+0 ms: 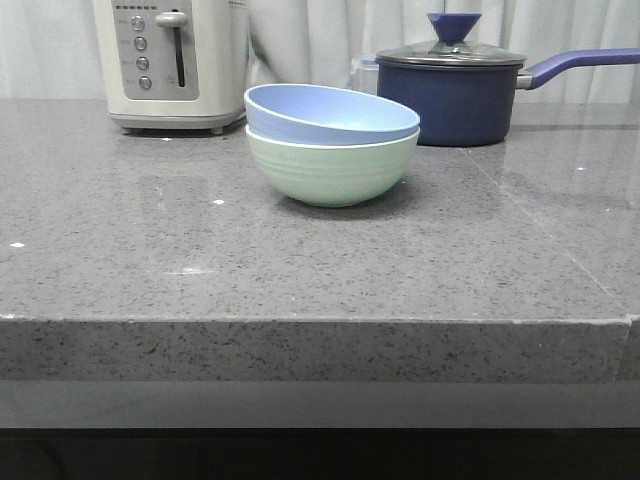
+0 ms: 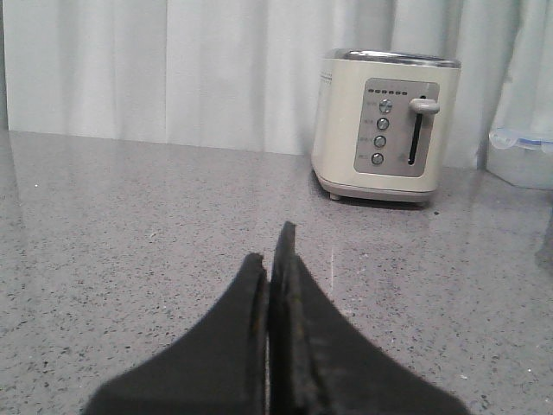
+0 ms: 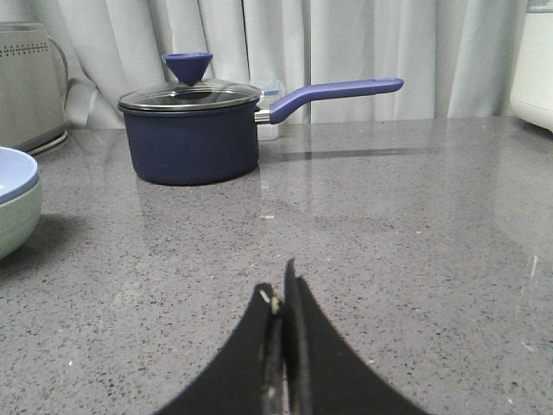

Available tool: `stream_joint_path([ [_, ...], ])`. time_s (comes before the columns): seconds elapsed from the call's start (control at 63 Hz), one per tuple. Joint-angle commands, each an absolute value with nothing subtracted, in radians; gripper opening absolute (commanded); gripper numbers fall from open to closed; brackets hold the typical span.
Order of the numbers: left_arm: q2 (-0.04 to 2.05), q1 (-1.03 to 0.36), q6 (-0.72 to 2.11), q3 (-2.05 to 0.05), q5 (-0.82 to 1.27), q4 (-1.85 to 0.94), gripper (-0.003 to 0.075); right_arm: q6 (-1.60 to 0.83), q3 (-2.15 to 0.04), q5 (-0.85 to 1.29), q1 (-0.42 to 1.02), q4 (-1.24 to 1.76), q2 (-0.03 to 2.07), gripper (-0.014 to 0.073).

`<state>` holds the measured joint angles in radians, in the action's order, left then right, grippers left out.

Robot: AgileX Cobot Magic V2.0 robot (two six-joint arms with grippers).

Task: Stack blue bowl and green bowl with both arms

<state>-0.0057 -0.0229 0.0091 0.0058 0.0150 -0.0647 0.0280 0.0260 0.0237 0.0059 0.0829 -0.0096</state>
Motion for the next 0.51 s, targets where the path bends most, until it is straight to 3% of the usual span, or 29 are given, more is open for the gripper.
stream_joint_path([
  [0.0, -0.021, -0.028, 0.0, 0.01, -0.068, -0.073, -0.002, 0.017, 0.011, -0.078, 0.0, 0.074, -0.03, -0.0063],
  [0.492, -0.021, -0.028, 0.0, 0.01, -0.068, -0.073, -0.002, 0.017, 0.011, -0.071, 0.001, 0.074, -0.03, -0.0063],
])
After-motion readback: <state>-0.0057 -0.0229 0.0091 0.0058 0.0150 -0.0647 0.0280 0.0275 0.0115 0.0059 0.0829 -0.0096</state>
